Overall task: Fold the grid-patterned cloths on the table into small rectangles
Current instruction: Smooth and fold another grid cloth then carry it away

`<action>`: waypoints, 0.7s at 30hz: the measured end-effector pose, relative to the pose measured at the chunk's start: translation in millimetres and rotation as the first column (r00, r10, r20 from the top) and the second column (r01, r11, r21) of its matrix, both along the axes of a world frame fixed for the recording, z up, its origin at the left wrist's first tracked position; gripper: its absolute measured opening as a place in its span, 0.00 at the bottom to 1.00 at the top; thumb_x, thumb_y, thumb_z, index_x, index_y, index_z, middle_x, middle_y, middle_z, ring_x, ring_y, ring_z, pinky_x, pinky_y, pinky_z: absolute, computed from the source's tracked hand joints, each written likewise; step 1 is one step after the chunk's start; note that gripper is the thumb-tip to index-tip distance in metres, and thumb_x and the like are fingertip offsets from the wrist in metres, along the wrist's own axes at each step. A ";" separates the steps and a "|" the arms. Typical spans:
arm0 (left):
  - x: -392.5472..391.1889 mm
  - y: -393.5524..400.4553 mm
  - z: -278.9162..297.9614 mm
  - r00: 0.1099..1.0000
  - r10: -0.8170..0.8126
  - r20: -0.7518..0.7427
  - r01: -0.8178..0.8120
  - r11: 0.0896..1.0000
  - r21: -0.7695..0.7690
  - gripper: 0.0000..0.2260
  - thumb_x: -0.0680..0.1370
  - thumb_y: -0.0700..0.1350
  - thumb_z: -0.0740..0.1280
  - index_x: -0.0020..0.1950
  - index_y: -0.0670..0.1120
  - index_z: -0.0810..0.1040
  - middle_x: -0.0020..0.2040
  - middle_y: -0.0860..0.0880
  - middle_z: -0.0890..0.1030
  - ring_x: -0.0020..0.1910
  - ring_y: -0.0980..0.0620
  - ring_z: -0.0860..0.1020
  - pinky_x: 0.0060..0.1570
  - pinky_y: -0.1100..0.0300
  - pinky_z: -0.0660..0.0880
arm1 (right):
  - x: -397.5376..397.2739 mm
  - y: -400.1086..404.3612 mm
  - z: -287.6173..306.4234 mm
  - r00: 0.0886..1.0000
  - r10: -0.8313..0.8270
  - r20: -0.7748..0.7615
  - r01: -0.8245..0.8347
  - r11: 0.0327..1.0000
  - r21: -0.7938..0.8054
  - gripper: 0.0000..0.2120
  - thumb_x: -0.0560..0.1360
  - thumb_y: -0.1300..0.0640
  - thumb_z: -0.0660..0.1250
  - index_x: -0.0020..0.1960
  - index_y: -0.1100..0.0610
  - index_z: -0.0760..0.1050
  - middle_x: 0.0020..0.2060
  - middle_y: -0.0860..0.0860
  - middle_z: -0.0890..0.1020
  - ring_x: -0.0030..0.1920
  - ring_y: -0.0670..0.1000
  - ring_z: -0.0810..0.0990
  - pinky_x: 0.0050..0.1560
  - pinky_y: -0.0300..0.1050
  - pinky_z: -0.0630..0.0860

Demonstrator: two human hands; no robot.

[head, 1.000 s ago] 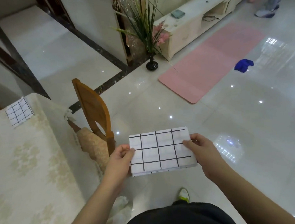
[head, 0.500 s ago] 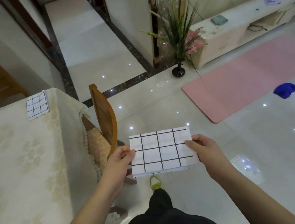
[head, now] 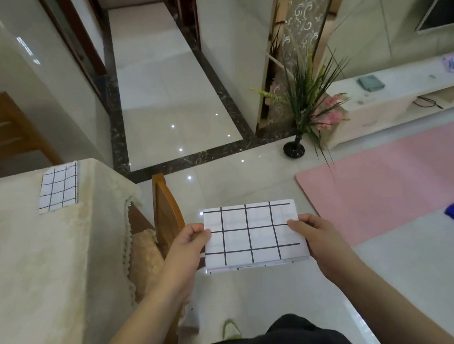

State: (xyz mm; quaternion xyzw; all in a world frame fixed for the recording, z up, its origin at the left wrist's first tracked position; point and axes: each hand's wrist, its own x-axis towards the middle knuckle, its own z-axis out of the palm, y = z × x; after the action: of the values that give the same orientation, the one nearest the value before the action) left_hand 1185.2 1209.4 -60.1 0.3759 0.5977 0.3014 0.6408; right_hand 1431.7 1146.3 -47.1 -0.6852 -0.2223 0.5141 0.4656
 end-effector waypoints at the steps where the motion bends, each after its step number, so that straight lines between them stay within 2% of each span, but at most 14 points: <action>1: 3.6 8.6 3.7 1.000 0.010 0.013 -0.011 1.000 0.007 0.05 0.81 0.44 0.64 0.52 0.46 0.79 0.48 0.45 0.85 0.48 0.45 0.82 0.49 0.51 0.79 | 2.9 11.6 0.3 1.000 0.004 -0.004 -0.004 1.000 -0.004 0.05 0.75 0.58 0.70 0.48 0.59 0.81 0.44 0.60 0.84 0.42 0.55 0.80 0.46 0.53 0.72; 3: 12.5 26.4 10.5 0.999 0.030 0.017 -0.031 0.999 0.023 0.05 0.81 0.43 0.63 0.52 0.46 0.79 0.48 0.45 0.85 0.48 0.45 0.83 0.50 0.50 0.80 | 10.8 35.5 -0.6 0.999 0.034 0.003 -0.034 0.999 -0.007 0.05 0.74 0.57 0.70 0.46 0.58 0.81 0.46 0.62 0.84 0.42 0.56 0.79 0.46 0.54 0.71; 5: 21.3 45.0 11.5 0.998 0.061 0.002 -0.061 0.998 0.030 0.05 0.81 0.44 0.63 0.53 0.46 0.78 0.49 0.46 0.84 0.49 0.46 0.82 0.53 0.49 0.80 | 20.9 62.4 -1.9 0.996 0.085 0.017 -0.085 0.996 -0.008 0.04 0.73 0.55 0.71 0.44 0.54 0.82 0.44 0.61 0.83 0.42 0.57 0.77 0.46 0.56 0.71; 7: 30.8 65.7 9.7 0.995 0.097 -0.004 -0.097 0.995 0.022 0.05 0.81 0.44 0.63 0.54 0.46 0.78 0.50 0.46 0.83 0.50 0.46 0.82 0.52 0.49 0.80 | 32.3 91.4 -4.7 0.992 0.128 0.017 -0.128 0.992 -0.002 0.04 0.74 0.55 0.70 0.45 0.55 0.82 0.46 0.59 0.85 0.43 0.62 0.80 0.51 0.61 0.76; 9: 42.0 88.5 7.6 0.990 0.141 -0.011 -0.141 0.990 0.017 0.06 0.81 0.44 0.63 0.54 0.45 0.78 0.49 0.45 0.83 0.47 0.46 0.82 0.45 0.53 0.80 | 43.4 122.2 -8.0 0.989 0.149 0.011 -0.149 0.989 0.000 0.05 0.75 0.57 0.69 0.48 0.58 0.81 0.47 0.59 0.85 0.50 0.63 0.83 0.56 0.63 0.76; 11: 55.2 111.4 5.2 0.982 0.185 -0.027 -0.185 0.983 0.007 0.06 0.81 0.43 0.63 0.54 0.43 0.77 0.47 0.45 0.82 0.43 0.48 0.80 0.36 0.58 0.77 | 55.9 154.8 -12.6 0.985 0.175 -0.001 -0.175 0.985 0.007 0.05 0.76 0.58 0.68 0.49 0.59 0.80 0.47 0.59 0.85 0.50 0.61 0.83 0.56 0.62 0.78; 12: 62.1 122.7 5.0 0.977 0.208 -0.035 -0.208 0.978 0.000 0.06 0.81 0.43 0.63 0.54 0.43 0.77 0.46 0.45 0.82 0.42 0.48 0.80 0.34 0.59 0.76 | 62.3 172.2 -14.3 0.981 0.192 -0.008 -0.192 0.981 0.007 0.05 0.76 0.58 0.68 0.49 0.59 0.80 0.48 0.59 0.85 0.49 0.60 0.83 0.56 0.61 0.78; 14: 75.5 143.8 8.3 0.967 0.252 -0.034 -0.253 0.967 -0.010 0.06 0.81 0.43 0.63 0.54 0.42 0.76 0.46 0.44 0.81 0.43 0.45 0.80 0.37 0.52 0.78 | 74.4 205.0 -16.8 0.974 0.227 -0.015 -0.227 0.974 0.007 0.04 0.75 0.57 0.69 0.47 0.57 0.81 0.47 0.58 0.85 0.48 0.59 0.83 0.56 0.62 0.77; 17: 94.4 173.7 17.4 0.951 0.306 -0.036 -0.307 0.951 -0.043 0.07 0.81 0.43 0.63 0.55 0.42 0.77 0.49 0.41 0.82 0.48 0.39 0.81 0.49 0.39 0.78 | 90.4 249.2 -15.4 0.964 0.264 -0.020 -0.264 0.964 0.023 0.03 0.74 0.56 0.70 0.44 0.55 0.81 0.44 0.56 0.85 0.47 0.57 0.83 0.56 0.60 0.77; 18: 99.3 183.3 19.6 0.946 0.322 -0.038 -0.324 0.945 -0.042 0.07 0.81 0.43 0.63 0.56 0.43 0.77 0.51 0.41 0.82 0.49 0.39 0.81 0.50 0.40 0.79 | 94.6 263.5 -13.7 0.961 0.276 -0.027 -0.275 0.961 0.030 0.03 0.74 0.56 0.70 0.44 0.55 0.81 0.44 0.56 0.85 0.47 0.57 0.83 0.55 0.58 0.77; 21: 107.5 208.6 23.5 0.937 0.345 -0.054 -0.346 0.938 -0.016 0.07 0.81 0.45 0.63 0.56 0.46 0.77 0.51 0.42 0.83 0.48 0.43 0.82 0.45 0.50 0.79 | 103.2 301.5 -7.3 0.945 0.326 -0.034 -0.324 0.945 0.043 0.04 0.75 0.58 0.69 0.47 0.58 0.80 0.44 0.56 0.85 0.44 0.54 0.83 0.49 0.53 0.79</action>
State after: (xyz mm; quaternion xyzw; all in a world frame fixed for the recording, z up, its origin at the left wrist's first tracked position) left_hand 1292.7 1418.0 -36.6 0.2646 0.6739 0.3923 0.5675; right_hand 1535.0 1447.8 -54.4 -0.6199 -0.3320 0.5936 0.3913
